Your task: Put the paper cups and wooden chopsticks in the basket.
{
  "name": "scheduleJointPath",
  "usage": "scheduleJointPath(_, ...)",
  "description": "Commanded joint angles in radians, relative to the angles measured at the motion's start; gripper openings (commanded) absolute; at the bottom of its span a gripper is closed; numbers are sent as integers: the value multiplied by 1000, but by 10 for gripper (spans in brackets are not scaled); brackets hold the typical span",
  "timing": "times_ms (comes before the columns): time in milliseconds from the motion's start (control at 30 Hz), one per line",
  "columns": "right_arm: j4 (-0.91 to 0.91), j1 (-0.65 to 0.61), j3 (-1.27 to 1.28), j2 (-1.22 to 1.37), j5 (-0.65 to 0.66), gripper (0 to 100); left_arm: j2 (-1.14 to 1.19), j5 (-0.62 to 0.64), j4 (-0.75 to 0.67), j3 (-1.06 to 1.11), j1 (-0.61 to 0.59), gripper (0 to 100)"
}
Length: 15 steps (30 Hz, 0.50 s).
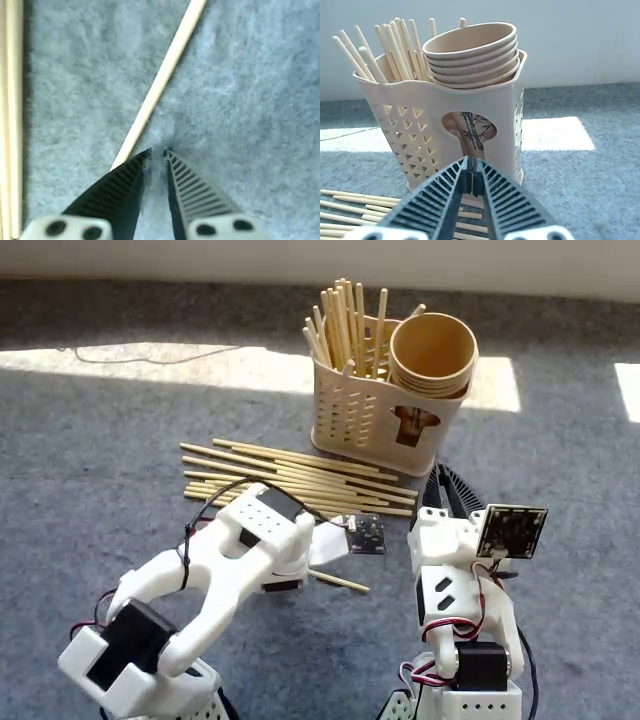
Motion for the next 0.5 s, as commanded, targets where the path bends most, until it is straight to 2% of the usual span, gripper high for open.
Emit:
scheduleJointPath(0, -28, -7, -8, -10, 12, 27, -125, -3, 87, -97, -25, 56)
scheduleJointPath(67, -28, -7, -8, -8, 12, 27, -163, 11, 86, -104, -39, 75)
scheduleJointPath(167, -28, -7, -8, -8, 20, 27, -176, 18, 86, -96, -41, 166)
scheduleJointPath(467, -28, -8, -13, -8, 66, 27, -107, 9, -34, -110, -31, 159)
